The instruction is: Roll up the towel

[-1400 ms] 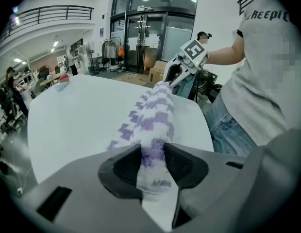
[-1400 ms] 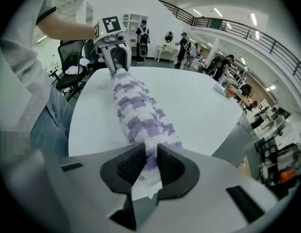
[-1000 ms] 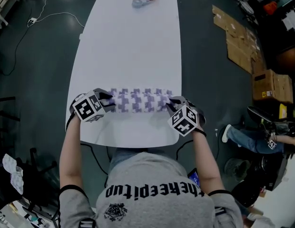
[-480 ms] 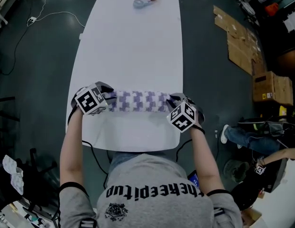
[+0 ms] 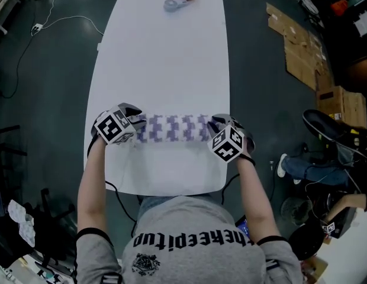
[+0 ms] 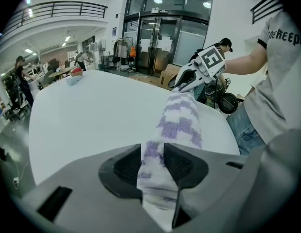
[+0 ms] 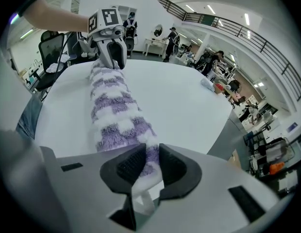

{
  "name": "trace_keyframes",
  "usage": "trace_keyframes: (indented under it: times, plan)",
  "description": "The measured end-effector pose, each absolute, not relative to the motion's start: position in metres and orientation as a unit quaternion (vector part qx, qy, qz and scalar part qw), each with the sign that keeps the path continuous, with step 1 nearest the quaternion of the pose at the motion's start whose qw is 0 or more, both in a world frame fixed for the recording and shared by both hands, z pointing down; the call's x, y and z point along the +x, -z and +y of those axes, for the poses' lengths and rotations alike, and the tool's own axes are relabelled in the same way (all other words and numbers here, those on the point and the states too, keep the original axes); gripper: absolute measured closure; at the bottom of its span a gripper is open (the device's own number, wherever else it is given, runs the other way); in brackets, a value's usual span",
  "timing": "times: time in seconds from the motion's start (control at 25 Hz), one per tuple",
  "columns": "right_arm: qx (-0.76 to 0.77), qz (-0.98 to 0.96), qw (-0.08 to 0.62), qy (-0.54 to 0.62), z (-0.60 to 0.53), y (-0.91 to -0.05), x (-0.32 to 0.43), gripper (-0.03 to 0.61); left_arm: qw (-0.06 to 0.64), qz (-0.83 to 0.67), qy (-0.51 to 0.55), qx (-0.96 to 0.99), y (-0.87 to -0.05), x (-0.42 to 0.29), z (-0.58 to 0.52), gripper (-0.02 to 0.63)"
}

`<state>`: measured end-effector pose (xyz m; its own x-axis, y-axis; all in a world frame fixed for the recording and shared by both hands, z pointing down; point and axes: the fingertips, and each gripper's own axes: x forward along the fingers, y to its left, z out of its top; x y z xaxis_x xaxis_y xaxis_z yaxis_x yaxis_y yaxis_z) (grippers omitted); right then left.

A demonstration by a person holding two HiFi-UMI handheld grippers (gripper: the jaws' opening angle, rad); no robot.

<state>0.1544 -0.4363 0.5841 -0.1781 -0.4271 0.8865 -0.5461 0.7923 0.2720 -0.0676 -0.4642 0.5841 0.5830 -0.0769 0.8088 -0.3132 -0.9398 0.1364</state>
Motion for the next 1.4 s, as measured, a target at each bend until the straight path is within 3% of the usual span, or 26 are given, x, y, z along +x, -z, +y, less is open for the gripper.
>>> trace_keyframes:
  times: [0.6, 0.88, 1.04, 1.16, 1.4]
  plan:
    - [0.346, -0.766, 0.538, -0.059, -0.465, -0.598, 0.141, 0.505, 0.162, -0.138, -0.402, 0.890, -0.604, -0.083, -0.490, 0.462]
    - [0.426, -0.786, 0.440, -0.080, -0.469, -0.552, 0.150, 0.506, 0.160, -0.235, -0.304, 0.909, -0.557, -0.073, -0.501, 0.462]
    - [0.450, -0.802, 0.382, -0.091, -0.465, -0.529, 0.136, 0.533, 0.138, -0.305, -0.252, 0.908, -0.525, -0.080, -0.506, 0.592]
    - [0.460, -0.815, 0.341, -0.093, -0.458, -0.504, 0.132, 0.575, 0.126, -0.342, -0.215, 0.906, -0.490, -0.073, -0.501, 0.607]
    - [0.462, -0.842, 0.260, -0.102, -0.420, -0.439, 0.141, 0.575, 0.088, -0.381, -0.134, 0.910, -0.402, -0.037, -0.452, 0.609]
